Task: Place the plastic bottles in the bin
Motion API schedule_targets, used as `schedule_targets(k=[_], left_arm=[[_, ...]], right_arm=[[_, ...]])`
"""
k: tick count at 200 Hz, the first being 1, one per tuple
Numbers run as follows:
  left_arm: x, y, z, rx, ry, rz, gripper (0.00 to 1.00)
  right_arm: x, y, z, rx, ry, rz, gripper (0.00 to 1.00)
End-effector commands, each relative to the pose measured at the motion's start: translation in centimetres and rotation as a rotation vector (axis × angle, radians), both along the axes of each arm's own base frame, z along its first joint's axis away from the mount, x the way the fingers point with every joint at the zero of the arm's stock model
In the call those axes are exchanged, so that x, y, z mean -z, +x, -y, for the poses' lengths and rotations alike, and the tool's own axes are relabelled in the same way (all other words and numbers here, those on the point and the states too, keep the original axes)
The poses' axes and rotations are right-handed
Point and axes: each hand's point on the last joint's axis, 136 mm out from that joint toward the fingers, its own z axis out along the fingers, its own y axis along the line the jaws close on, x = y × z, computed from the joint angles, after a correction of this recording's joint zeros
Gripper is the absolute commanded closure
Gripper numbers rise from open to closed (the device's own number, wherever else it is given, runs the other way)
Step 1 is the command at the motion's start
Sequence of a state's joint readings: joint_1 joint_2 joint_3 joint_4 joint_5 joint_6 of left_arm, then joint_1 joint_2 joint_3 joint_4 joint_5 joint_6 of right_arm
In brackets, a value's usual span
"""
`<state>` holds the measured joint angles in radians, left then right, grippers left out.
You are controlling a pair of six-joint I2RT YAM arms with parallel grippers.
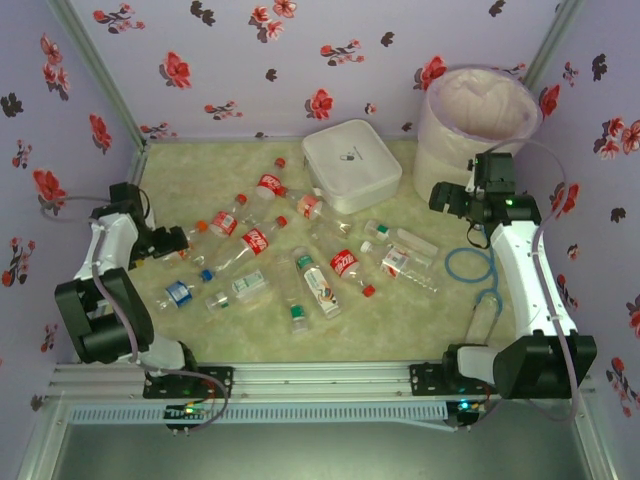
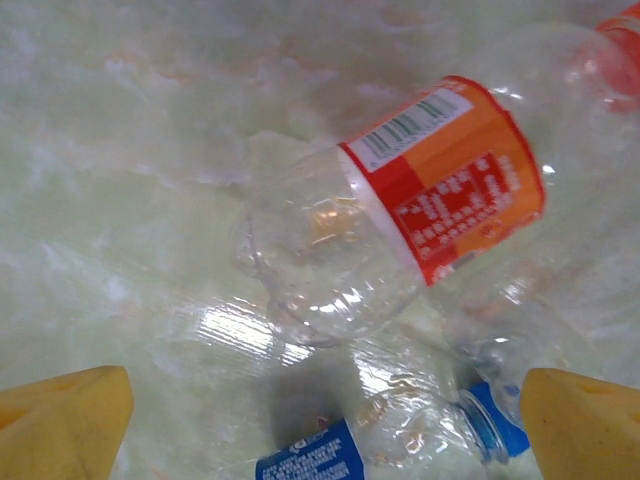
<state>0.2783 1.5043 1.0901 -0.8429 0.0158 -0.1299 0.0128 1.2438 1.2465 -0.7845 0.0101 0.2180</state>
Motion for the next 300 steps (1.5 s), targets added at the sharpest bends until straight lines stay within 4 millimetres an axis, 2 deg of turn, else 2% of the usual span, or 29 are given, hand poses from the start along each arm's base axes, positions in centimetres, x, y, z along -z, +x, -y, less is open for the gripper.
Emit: schedule_targets(k=[1, 73, 141, 151, 165, 184, 228, 266, 300], left_arm=[[1.4, 0.2, 0.2, -0.035, -0.047, -0.022, 0.00], [3.7, 3.7, -1.2, -0.039, -0.026, -0.036, 0.00], [5.4, 4.0, -0.5, -0.063, -0.053, -0.037, 0.01], [4.8, 4.0, -0.2, -0.072, -0.070, -0.025, 0.02], [2.6, 4.2, -0.2, -0.104, -0.063, 0.047, 0.00], [0.0, 4.2, -1.4, -0.247, -0.050, 0.141, 0.00], [-2.4, 4.3, -2.0, -0.720, -0.217, 0.363, 0.00], [-1.1, 3.6, -1.4, -1.164, -0.474, 0.513, 0.00], [-0.1, 5.7, -1.4, -1.201, -0.487, 0.509, 0.00]], right_arm=[[0.6, -0.2, -0.1, 0.012, 0.029, -0.020, 0.01], [0.6, 0.0, -0.1, 0.015, 0.029, -0.004, 0.01], [1.0, 0.6, -1.0, 0.013, 0.100, 0.017, 0.01], [1.0, 0.7, -1.1, 0.013, 0.106, 0.020, 0.01], [0.8, 0.8, -1.0, 0.019, 0.108, 0.027, 0.01], [0.8, 1.0, -1.1, 0.024, 0.113, 0.030, 0.01], [1.5, 1.2, -1.7, 0.018, 0.162, 0.034, 0.01], [1.9, 1.1, -1.7, 0.010, 0.155, 0.029, 0.01], [2.4, 1.4, -2.1, -0.013, 0.165, 0.019, 0.01]])
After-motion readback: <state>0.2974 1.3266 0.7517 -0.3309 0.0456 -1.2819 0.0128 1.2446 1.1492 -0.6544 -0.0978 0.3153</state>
